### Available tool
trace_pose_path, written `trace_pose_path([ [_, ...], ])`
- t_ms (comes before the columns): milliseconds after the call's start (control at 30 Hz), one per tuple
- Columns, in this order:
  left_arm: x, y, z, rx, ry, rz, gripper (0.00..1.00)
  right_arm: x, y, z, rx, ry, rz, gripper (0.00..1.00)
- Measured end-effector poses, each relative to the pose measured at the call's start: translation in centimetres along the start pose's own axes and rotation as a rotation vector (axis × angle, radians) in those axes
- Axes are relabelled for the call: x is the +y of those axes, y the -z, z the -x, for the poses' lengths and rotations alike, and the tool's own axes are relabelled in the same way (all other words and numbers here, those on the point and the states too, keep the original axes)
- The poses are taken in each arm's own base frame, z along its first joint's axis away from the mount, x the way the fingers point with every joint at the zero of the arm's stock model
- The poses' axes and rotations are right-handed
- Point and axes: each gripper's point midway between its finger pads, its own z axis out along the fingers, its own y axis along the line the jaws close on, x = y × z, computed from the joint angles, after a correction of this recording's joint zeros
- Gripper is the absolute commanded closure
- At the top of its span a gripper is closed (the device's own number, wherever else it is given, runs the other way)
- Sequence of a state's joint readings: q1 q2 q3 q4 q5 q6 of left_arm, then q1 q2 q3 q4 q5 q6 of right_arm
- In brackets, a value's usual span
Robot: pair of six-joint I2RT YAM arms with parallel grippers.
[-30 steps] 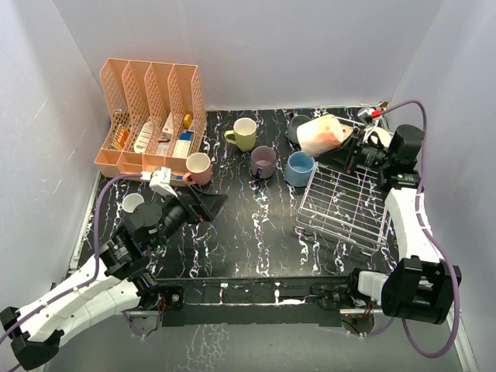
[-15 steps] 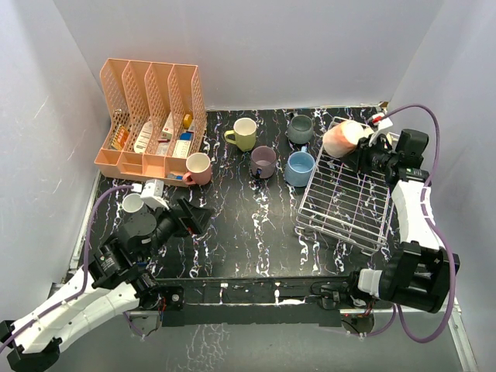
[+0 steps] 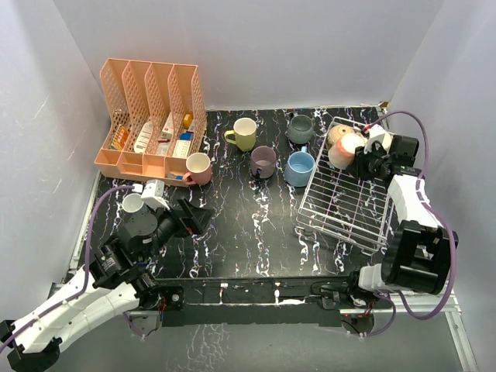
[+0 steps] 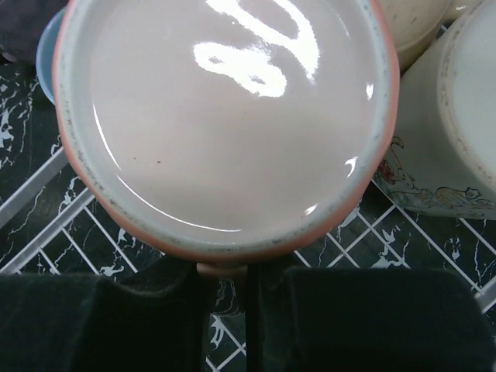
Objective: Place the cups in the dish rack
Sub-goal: Turn the cup upside down in the dish rack.
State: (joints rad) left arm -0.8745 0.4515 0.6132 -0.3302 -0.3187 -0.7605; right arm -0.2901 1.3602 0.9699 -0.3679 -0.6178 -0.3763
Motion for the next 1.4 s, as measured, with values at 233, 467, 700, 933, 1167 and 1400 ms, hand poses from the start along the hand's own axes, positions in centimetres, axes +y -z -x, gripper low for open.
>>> trace_pose_path([
  [233,0.2,-0.2,-0.3,0.008,-0.001,0.007,0.03,-0.6,-1.5,-2.9,0.082,-0.024,-0.003,0.92],
  [467,0.3,-0.4,-0.5,0.015,-0.004,0.013,0.03,-0.2,-2.8,-4.4,0.134,-0.012,0.009,0.92],
  [700,0.2,-0.4,-0.5,0.013,-0.002,0.011,0.03,1.3,-4.7,-5.2,0.181,0.025,0.035,0.90],
  [933,0.2,-0.4,-0.5,0.013,-0.002,0.011,0.03,0.3,-5.8,-5.5,0.183,0.038,-0.004,0.85],
  [1167,0.4,-0.7,-0.8,0.025,-0.009,0.022,0.03,-0.6,-6.6,-5.1,0.178,0.044,-0.026,0.70],
  [1400,0.5,-1.0,-1.1,0.038,-0.015,0.035,0.03,-0.9,-6.8,-5.0,0.179,0.032,-0.031,0.54],
])
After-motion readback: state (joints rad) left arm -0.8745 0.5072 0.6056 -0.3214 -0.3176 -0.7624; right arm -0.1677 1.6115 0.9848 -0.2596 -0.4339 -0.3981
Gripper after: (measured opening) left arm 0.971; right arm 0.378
